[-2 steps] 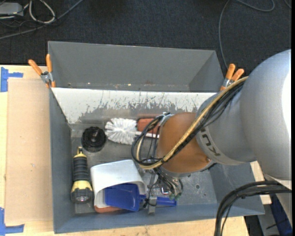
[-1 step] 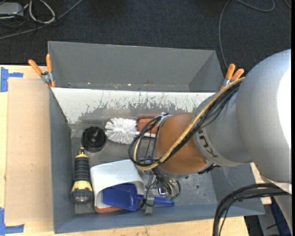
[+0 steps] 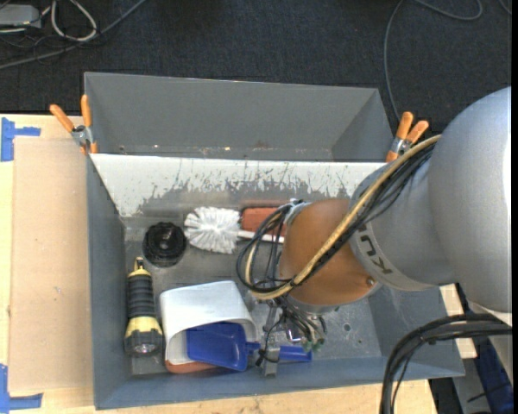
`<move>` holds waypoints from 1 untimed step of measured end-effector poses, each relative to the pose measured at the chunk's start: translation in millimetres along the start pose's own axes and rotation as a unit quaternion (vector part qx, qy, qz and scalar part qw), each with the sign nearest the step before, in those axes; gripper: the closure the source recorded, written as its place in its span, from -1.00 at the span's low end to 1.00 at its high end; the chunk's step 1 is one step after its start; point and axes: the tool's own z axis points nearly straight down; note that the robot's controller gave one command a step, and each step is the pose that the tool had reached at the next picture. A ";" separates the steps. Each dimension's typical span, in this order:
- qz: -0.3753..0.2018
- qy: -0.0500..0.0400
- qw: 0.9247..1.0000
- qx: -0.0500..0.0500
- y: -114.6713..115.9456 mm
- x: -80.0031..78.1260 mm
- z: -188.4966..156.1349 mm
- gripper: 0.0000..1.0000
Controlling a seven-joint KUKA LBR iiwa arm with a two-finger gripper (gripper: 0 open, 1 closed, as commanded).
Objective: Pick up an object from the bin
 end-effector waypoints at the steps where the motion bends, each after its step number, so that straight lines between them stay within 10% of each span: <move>1: 0.112 0.003 0.994 0.002 14.7 -3.2 0.7 -1.00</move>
Offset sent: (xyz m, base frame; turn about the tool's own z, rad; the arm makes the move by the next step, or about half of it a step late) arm 0.0118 0.0498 -0.0005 0.0722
